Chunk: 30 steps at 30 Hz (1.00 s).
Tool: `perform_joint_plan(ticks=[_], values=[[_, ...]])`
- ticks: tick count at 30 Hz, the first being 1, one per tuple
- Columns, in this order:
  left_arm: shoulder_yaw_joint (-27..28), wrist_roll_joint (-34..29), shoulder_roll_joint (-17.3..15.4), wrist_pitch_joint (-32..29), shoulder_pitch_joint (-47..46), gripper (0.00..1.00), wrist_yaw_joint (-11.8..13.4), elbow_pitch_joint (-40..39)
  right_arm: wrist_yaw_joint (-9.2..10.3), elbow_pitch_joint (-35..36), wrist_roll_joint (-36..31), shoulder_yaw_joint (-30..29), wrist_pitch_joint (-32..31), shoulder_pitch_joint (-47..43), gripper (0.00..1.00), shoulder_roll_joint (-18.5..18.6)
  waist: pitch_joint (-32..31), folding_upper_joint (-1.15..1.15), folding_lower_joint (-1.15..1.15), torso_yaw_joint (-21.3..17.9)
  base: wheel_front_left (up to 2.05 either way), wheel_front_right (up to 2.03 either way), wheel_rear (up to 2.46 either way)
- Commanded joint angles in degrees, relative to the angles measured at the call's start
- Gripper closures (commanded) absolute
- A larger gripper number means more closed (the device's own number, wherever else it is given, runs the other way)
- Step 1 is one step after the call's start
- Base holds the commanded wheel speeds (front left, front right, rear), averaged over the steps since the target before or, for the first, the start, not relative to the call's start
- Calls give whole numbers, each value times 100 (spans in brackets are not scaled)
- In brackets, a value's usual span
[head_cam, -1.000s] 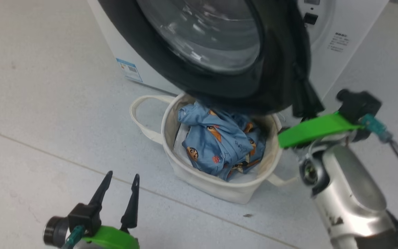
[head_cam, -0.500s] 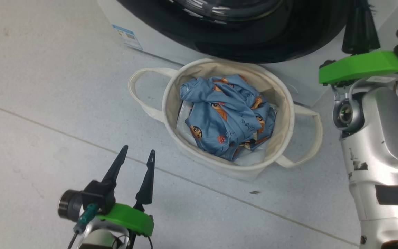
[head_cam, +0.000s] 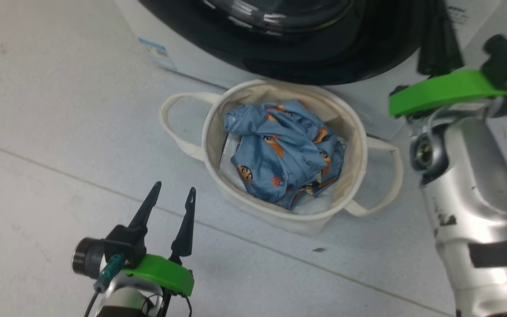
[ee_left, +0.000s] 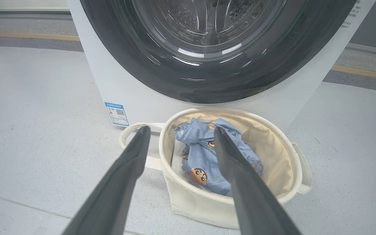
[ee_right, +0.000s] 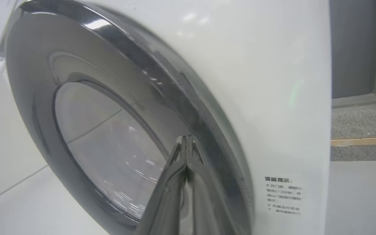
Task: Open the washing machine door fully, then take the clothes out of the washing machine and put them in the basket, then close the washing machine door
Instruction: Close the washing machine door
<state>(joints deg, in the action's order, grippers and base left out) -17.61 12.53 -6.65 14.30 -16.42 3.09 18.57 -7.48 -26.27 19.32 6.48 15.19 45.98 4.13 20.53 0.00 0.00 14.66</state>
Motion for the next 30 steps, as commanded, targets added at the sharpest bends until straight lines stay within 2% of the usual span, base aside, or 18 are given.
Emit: perform_joint_plan(ticks=[1, 7, 12, 18, 21, 22, 23, 30], values=[[236, -41, -120, 70, 25, 0, -19, -123, -1, 256, 28, 206, -19, -144, 100, -125, -204, 0, 0, -160, 0, 0, 0], [409, -37, -198, 70, 300, 0, -105, -160, -1, 689, 165, 699, -19, -1043, 100, -125, -820, 0, 0, -591, 0, 0, 0], [524, -47, -234, 70, 669, 0, -168, -153, -1, 1010, 315, 877, -19, -1871, 100, -125, -1392, 0, 0, -1010, 0, 0, 0], [795, 4, -241, 70, 1126, 0, -201, -366, -1, 1204, 286, 951, -19, -2750, 100, -125, -1970, 0, 0, -1550, 0, 0, 0], [877, -48, -236, 70, 1327, 0, -212, -520, -1, 1428, 165, 798, -19, -3186, 99, -125, -2122, 0, 0, -1779, 0, 0, 0], [895, -64, -224, 70, 1375, 0, -221, -567, -1, 1501, 135, 765, -19, -3328, 72, -125, -2164, 0, 0, -1837, 0, 0, 0], [921, -75, -209, 70, 1419, 0, -226, -615, -1, 1573, 80, 732, -19, -3454, 1, -125, -2200, 0, 0, -1894, 0, 0, 0], [1136, -149, -117, 70, 1653, 0, -204, -840, -1, 1968, -36, 596, -19, -4005, 0, -125, -2375, 0, 0, -2167, 0, 0, 0]])
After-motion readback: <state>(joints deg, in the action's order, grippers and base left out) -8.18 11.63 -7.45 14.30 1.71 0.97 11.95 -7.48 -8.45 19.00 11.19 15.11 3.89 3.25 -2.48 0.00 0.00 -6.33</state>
